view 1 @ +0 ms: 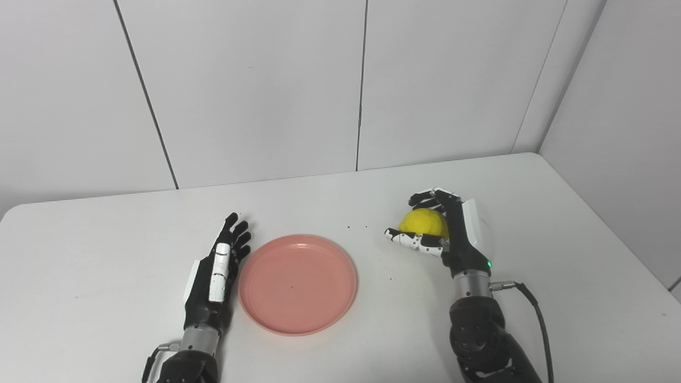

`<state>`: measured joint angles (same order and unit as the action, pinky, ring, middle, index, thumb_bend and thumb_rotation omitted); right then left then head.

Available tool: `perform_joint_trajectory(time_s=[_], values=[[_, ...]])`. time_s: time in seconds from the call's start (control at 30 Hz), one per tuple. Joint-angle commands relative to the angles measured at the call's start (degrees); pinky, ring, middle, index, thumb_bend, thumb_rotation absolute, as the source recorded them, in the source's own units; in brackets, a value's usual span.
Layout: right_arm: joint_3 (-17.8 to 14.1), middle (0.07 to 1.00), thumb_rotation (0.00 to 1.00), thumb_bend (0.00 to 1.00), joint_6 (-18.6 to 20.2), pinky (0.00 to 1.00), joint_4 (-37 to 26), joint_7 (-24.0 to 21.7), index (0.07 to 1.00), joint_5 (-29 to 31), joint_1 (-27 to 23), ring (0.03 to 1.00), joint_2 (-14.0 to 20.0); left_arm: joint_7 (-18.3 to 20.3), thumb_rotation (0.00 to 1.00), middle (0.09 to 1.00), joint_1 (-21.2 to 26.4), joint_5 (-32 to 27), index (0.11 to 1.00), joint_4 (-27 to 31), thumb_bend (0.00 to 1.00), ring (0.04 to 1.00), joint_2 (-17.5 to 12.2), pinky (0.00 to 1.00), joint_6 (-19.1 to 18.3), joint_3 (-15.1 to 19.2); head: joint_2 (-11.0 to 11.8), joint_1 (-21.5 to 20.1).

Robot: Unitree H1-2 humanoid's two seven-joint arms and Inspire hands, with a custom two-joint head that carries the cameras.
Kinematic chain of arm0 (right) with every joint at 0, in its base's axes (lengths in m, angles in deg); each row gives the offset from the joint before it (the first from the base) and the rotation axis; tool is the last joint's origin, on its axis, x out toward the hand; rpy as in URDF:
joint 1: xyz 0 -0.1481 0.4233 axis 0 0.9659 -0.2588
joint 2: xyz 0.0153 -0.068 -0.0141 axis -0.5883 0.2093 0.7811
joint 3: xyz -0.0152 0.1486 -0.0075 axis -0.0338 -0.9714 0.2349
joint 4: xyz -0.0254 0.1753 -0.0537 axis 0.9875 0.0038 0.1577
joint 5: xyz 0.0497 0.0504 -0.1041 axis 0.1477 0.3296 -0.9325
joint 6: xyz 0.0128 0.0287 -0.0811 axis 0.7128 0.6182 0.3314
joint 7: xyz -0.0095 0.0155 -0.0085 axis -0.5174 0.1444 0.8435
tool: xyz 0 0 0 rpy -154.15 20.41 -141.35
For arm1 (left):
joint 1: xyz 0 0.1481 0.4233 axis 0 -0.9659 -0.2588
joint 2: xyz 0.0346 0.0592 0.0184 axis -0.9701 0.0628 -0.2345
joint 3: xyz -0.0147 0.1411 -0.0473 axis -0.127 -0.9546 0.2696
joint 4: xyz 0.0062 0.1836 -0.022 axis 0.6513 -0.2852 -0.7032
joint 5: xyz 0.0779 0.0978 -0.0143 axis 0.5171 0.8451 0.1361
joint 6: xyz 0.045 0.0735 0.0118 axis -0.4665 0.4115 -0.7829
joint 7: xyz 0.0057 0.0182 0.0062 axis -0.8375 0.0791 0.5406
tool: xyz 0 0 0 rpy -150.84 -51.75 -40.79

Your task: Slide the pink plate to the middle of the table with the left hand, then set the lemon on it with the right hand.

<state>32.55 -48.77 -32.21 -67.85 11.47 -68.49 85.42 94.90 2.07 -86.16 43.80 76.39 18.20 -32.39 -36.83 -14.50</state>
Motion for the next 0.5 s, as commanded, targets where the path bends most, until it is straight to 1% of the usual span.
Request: perform_joint_trajectory(time_s=[0.0, 0.03, 0.07, 0.17, 0.2, 0.27, 0.3, 0.47], values=[[1.14, 0.491, 0.00, 0.52, -3.41, 0.25, -3.01, -0.80, 0.499, -0.90, -2.32, 0.402, -0.30, -0.53, 1.00, 0.935, -0.79, 0.93, 0.939, -1.05, 0.67, 0.931, 0.40, 0.93, 0.89, -0.45, 0.05, 1.50], [1.65, 0.497, 0.00, 0.52, -3.50, 0.24, -3.27, -1.11, 0.493, -1.17, -2.48, 0.407, -0.56, -0.60, 1.00, 0.939, -0.81, 1.16, 0.943, -1.18, 0.67, 0.934, 0.43, 0.94, 1.13, -0.51, 0.07, 1.66], [2.20, 0.499, 0.00, 0.52, -3.75, 0.23, -3.48, -1.34, 0.490, -1.37, -2.67, 0.409, -0.82, -0.80, 1.00, 0.940, -0.86, 1.44, 0.944, -1.22, 0.67, 0.934, 0.52, 0.94, 1.17, -0.58, 0.07, 2.66], [3.59, 0.504, 0.00, 0.52, -3.97, 0.23, -3.96, -2.34, 0.488, -1.53, -3.17, 0.406, -1.59, -1.67, 1.00, 0.938, -0.97, 2.49, 0.940, -0.98, 0.69, 0.932, 0.87, 0.94, 0.67, -0.73, 0.02, 3.75], [4.46, 0.505, 0.00, 0.52, -3.67, 0.23, -4.29, -3.43, 0.488, -1.36, -3.52, 0.406, -2.06, -2.14, 1.00, 0.937, -0.93, 2.98, 0.939, -1.07, 0.69, 0.931, 1.06, 0.94, 0.94, -0.84, 0.02, 5.00], [6.15, 0.508, 0.00, 0.52, -3.32, 0.23, -4.71, -5.43, 0.488, -1.35, -4.23, 0.403, -2.91, -2.77, 1.00, 0.931, -0.88, 3.54, 0.932, -1.38, 0.67, 0.926, 1.45, 0.92, 1.59, -0.97, 0.08, 6.03], [6.85, 0.480, 0.00, 0.51, -3.41, 0.24, -4.81, -6.21, 0.516, -1.39, -4.51, 0.382, -3.17, -3.03, 1.00, 0.931, -0.88, 3.78, 0.932, -1.52, 0.66, 0.926, 1.60, 0.92, 1.87, -1.10, 0.00, 6.84], [9.89, 0.457, 0.00, 0.51, -5.04, 0.23, -3.48, -8.10, 0.543, -1.63, -5.80, 0.355, -4.26, -4.20, 1.00, 0.934, -0.89, 4.74, 0.935, -2.03, 0.65, 0.931, 2.23, 0.93, 2.54, -1.41, -0.03, 8.83]])
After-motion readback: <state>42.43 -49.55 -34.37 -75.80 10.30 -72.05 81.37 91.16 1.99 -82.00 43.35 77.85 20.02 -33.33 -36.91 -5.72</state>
